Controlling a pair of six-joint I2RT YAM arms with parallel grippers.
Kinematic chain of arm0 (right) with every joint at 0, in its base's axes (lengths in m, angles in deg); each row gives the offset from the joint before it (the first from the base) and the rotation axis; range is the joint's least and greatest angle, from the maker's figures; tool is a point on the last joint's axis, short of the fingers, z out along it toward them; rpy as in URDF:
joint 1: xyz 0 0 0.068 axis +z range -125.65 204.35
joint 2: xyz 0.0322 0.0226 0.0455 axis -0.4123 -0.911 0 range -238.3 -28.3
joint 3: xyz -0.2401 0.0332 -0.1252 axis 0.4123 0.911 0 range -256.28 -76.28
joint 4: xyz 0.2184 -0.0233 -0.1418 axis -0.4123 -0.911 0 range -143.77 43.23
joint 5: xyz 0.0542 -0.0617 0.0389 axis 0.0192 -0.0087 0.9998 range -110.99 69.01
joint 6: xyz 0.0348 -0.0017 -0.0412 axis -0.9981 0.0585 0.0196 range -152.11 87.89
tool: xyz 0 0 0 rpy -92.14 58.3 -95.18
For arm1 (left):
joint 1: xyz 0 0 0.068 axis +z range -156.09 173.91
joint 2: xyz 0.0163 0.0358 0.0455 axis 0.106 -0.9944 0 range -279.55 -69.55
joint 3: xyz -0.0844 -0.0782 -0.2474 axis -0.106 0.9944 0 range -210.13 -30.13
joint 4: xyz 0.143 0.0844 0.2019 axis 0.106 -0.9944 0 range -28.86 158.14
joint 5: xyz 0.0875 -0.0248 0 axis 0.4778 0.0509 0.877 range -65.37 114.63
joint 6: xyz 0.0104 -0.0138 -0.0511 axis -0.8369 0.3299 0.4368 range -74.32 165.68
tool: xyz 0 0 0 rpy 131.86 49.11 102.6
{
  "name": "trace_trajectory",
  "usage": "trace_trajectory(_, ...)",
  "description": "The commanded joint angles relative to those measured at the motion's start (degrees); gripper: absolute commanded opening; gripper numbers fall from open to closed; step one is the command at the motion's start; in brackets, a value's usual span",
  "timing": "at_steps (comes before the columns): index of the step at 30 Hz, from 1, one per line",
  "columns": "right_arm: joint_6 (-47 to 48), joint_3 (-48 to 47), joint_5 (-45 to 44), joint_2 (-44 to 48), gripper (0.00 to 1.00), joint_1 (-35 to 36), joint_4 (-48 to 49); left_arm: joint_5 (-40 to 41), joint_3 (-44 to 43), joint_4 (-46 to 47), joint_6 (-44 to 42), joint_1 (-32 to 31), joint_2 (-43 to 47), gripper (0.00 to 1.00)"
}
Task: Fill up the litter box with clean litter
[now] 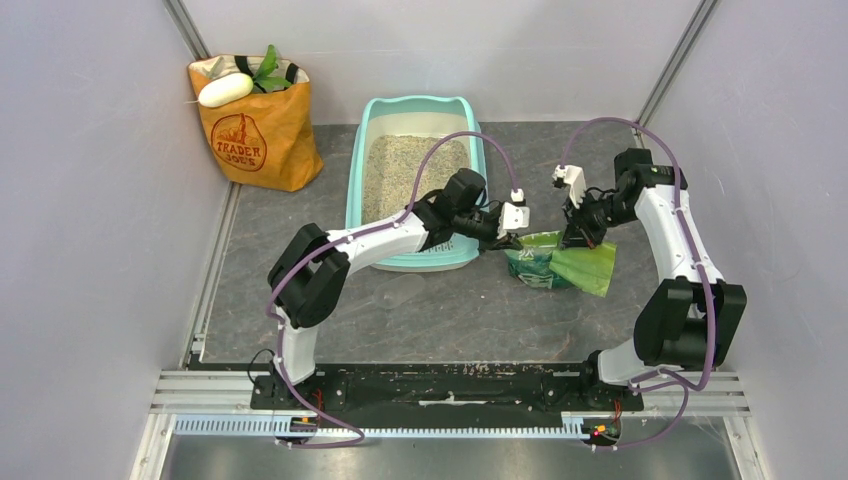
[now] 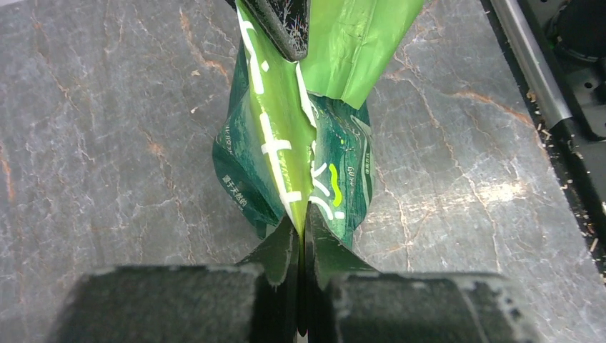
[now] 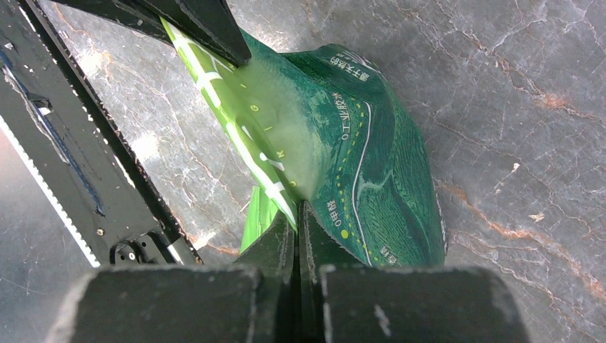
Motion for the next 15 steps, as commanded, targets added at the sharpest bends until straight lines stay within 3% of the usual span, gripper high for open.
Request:
trace_trajectory(1,2.17,1.29,-6.31,-1.39,0.0,-2.4,3.06,-0.23,1.89,4.89,-5.13,1.07,3.5,0.02)
trace_trajectory(4,3.33,2.54,-6.92,-1.3,0.0,-3.02,3.33,2.05,2.66,5.29,-6.77,1.08,2.77,0.02)
trace_trajectory(7,3.4,2.19,-6.62,-1.86,0.09,-3.57,2.75,2.5,2.6,3.98,-7.82,1.16,2.4,0.02)
trace_trajectory(9,3.93,1.12,-5.48,-2.0,0.03,-3.77,1.5,1.63,1.57,2.53,-6.84,1.08,2.95,0.04)
trace_trajectory(12,5.25,-0.75,-2.72,-1.26,0.05,-3.81,-1.28,0.47,-1.37,-1.37,-3.81,1.07,4.35,0.31)
trace_trajectory(15,6.79,-2.12,-0.27,-0.6,0.22,-3.77,-4.04,0.5,-4.25,-5.92,-1.76,1.07,5.96,0.53)
